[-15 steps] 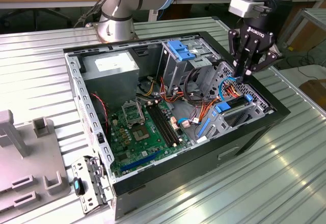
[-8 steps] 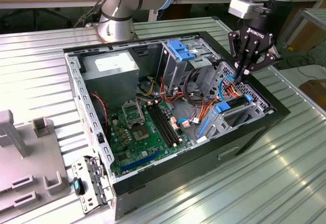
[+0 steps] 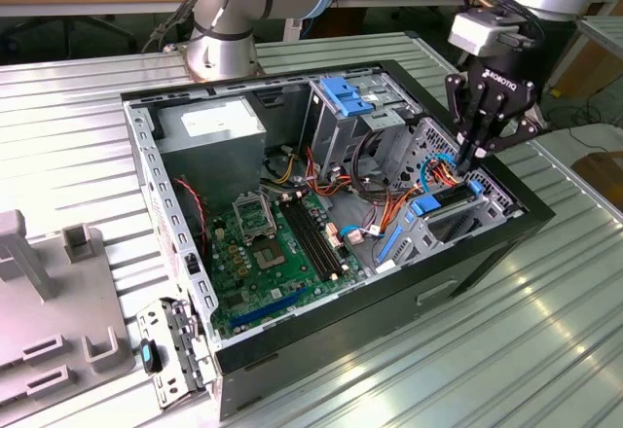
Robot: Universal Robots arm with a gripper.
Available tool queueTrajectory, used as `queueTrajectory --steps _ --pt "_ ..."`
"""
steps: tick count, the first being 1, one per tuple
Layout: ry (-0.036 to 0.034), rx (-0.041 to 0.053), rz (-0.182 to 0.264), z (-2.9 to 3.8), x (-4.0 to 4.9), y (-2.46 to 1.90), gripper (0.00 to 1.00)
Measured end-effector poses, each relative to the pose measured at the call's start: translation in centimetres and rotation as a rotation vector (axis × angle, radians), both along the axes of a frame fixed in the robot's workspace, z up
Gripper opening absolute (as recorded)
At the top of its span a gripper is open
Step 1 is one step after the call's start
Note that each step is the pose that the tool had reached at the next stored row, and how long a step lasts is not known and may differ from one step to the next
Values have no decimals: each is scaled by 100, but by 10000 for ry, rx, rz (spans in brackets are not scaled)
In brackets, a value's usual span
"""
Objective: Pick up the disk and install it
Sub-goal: 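Insert the second disk wire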
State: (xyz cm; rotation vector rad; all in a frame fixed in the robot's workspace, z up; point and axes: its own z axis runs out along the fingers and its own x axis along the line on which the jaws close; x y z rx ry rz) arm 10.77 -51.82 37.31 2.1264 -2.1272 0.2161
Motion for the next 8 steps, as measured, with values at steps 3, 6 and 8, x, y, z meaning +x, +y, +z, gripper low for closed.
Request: queueTrajectory --steps 3,6,8 --pt "-801 612 283 -168 -184 -79 16" --pt "-809 1244 263 -177 -210 -241 16" --pt "-809 1286 277 -179 -230 -285 16"
